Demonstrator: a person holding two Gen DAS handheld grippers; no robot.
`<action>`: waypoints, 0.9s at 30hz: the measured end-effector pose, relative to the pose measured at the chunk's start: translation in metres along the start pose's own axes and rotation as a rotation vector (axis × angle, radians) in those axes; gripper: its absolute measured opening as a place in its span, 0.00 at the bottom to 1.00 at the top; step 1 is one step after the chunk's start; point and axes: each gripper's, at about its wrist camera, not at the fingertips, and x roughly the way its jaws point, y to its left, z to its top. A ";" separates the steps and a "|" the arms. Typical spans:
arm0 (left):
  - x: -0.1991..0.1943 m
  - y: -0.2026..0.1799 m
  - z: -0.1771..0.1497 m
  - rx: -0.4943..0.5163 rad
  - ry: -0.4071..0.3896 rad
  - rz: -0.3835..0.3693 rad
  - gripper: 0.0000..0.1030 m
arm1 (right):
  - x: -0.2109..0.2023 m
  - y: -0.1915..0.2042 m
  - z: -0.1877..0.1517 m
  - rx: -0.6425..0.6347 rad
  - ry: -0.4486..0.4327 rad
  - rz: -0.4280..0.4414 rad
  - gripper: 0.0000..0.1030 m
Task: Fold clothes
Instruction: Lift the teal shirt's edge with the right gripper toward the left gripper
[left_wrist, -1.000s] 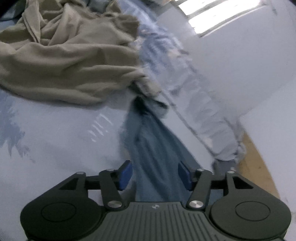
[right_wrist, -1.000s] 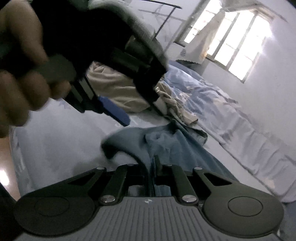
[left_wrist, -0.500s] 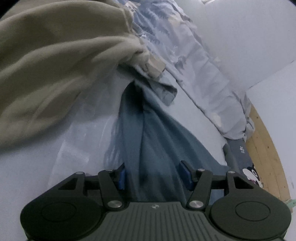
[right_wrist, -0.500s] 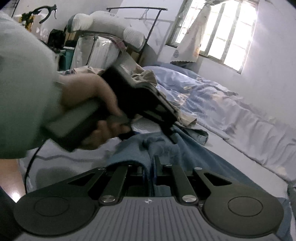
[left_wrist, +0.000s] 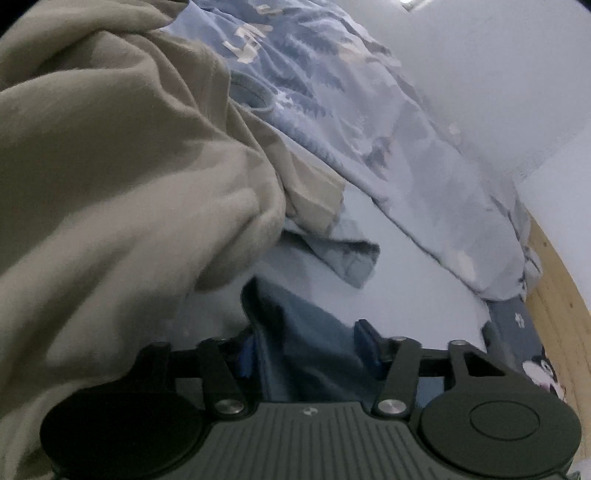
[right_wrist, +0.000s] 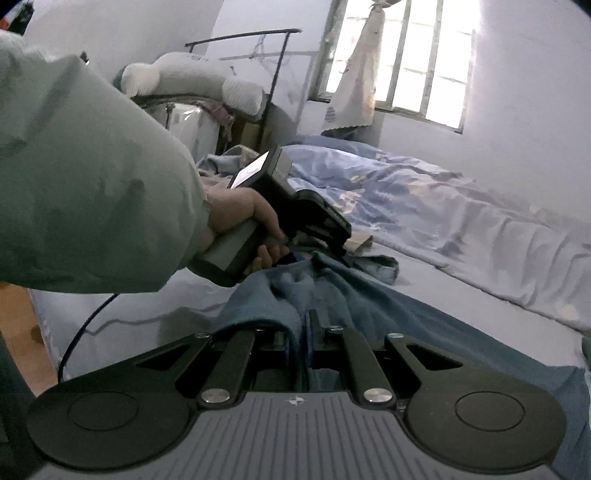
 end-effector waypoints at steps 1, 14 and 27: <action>0.001 0.000 0.002 -0.009 -0.004 0.011 0.06 | -0.002 -0.001 0.000 0.004 -0.002 -0.002 0.07; -0.036 -0.093 0.015 0.118 -0.110 -0.019 0.05 | -0.041 -0.032 0.002 0.070 -0.064 -0.050 0.07; -0.029 -0.226 -0.004 0.226 -0.131 -0.070 0.05 | -0.108 -0.084 -0.007 0.162 -0.107 -0.172 0.07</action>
